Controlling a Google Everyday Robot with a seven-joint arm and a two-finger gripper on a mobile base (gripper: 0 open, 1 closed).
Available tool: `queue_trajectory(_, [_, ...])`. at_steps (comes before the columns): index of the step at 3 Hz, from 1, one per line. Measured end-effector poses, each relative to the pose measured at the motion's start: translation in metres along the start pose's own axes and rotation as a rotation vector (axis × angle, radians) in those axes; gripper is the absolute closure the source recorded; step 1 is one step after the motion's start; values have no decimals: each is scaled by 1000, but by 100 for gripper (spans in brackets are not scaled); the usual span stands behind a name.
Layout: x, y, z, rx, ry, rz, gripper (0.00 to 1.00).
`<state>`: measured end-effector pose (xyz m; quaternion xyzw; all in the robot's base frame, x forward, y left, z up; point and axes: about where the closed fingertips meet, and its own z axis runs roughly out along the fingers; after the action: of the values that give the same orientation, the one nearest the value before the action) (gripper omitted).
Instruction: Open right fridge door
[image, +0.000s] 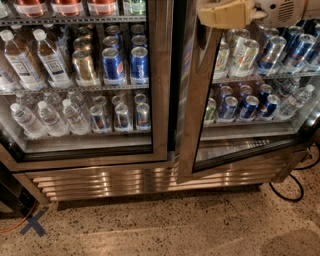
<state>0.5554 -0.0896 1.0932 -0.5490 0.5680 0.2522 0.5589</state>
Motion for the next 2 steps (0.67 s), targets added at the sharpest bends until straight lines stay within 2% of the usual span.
queue_trajectory(2, [-3,7,-6,11,7,10,100])
